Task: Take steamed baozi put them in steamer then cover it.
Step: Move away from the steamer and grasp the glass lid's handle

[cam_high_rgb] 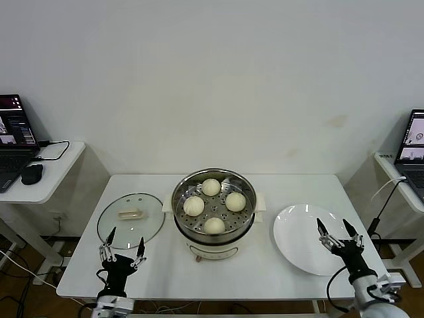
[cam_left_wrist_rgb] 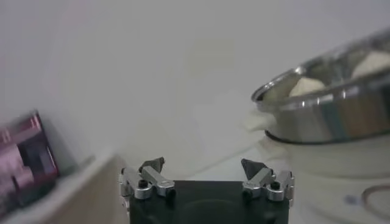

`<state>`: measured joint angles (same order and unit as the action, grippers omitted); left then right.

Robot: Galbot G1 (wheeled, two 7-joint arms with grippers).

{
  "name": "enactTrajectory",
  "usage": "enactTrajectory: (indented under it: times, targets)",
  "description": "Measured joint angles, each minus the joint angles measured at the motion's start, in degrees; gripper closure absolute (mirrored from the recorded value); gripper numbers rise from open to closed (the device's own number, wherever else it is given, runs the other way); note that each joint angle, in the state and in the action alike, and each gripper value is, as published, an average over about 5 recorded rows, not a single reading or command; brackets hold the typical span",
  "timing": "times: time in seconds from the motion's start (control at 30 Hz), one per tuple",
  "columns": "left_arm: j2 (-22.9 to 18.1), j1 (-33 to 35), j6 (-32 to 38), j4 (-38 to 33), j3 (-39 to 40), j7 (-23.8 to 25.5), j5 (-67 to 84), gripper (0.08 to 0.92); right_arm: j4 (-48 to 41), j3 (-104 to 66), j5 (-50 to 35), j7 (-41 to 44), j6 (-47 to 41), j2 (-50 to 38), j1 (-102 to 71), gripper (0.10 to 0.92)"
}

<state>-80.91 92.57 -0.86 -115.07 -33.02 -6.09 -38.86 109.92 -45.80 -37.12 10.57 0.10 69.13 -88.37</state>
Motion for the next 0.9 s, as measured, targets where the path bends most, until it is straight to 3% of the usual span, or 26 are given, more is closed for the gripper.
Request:
enactTrajectory:
  times: [0.23, 0.4, 0.6, 0.9]
  targets:
    - [4.75, -1.80, -5.43, 2.65, 3.23, -3.07, -19.26, 0.177, 1.24, 0.42, 0.55, -0.99, -1.25, 0.67, 1.21, 0.203]
    - [6.84, -4.68, -7.69, 4.57, 4.40, -1.88, -27.32, 0.177, 2.46, -0.02, 1.01, -1.26, -1.69, 0.64, 0.92, 0.203]
    - [7.50, -9.98, -8.97, 7.80, 5.49, 0.39, -30.01, 0.177, 3.72, -0.31, 1.73, -1.36, -1.68, 1.09, -0.24, 0.203]
    - [8.21, -18.93, -9.00, 18.11, 5.90, 1.60, -29.20, 0.177, 5.08, -0.81, 2.29, -1.32, -1.92, 2.07, -1.41, 0.203]
